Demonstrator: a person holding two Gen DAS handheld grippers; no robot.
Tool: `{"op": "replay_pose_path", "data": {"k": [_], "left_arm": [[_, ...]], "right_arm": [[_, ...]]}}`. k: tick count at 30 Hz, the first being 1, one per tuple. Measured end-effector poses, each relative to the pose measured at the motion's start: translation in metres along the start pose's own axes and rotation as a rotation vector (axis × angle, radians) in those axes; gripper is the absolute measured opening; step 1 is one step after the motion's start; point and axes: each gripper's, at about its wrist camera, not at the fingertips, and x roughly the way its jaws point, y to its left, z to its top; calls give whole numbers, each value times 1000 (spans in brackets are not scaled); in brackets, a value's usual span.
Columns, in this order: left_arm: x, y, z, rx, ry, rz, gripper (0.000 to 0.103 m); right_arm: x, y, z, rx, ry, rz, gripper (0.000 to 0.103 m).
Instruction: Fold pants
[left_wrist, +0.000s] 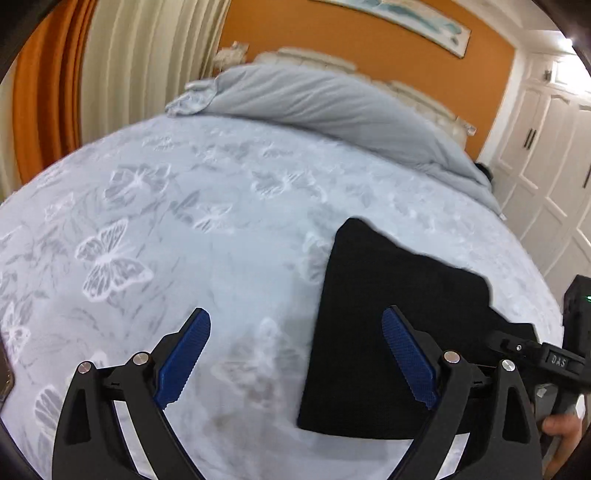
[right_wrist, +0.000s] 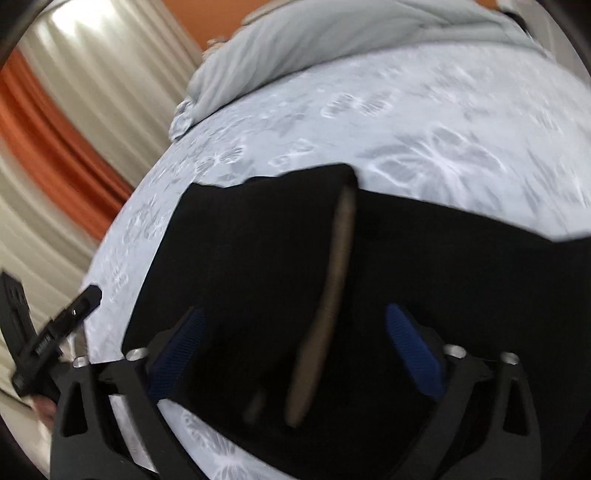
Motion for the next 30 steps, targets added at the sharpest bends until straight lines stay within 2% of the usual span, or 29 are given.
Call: {"op": "replay_pose_path", "data": {"k": [2,5,6,8,9,10,11,13,14,16,18,19,20,23,25,27,28,30], "left_arm": [[-2,2,2,-1,-4,-4,92],[-10,3,8,-13,-45,-17,92],[-13,4,9,-19,-55,-29,92],[-21,1,10,-21,-69,-61,92],[-24,-1,10,-24,-72,-65,92],[-25,-5,9,-23,-73,-75,92],[-24,-8,8,-22,-68,-82,92],[-20,-15,5,-12,-47,-98,92],[-17,-18,3,-10,-40,-99,92],[-14,-22,1,-7,-34,-100,92],[-13,-24,-1,-6,-28,-104,92],[-13,-25,-2,-4,-24,-109,92],[-13,-25,-3,0,-22,-110,92],[-11,-23,-7,22,-14,-100,92],[-9,-19,-7,14,-2,-103,92],[-6,-15,-6,-3,13,-111,92],[-6,-12,-6,-16,18,-114,92],[-6,-9,-6,-25,19,-115,92]], "right_arm": [[-10,6,6,-5,-42,11,22],[-64,-2,19,2,-161,41,4],[-81,-7,20,1,-196,20,3],[-119,-29,14,19,-267,-85,1],[-135,-52,6,63,-279,-159,1],[-138,-72,-2,98,-256,-208,1],[-136,-88,-7,136,-231,-219,5],[-122,-123,-18,302,-145,-148,7],[-109,-127,-20,343,-94,-44,7],[-94,-107,-17,307,-69,28,10],[-81,-82,-10,250,-58,65,40],[-72,-65,-7,214,-59,92,79],[-65,-49,-5,171,-65,98,92],[-39,-11,-3,59,0,60,91],[-26,-4,-8,41,28,-3,90],[-23,-13,-14,76,27,-59,86],[-22,-17,-14,101,24,-48,85],[-21,-21,-15,131,9,10,69]]}}
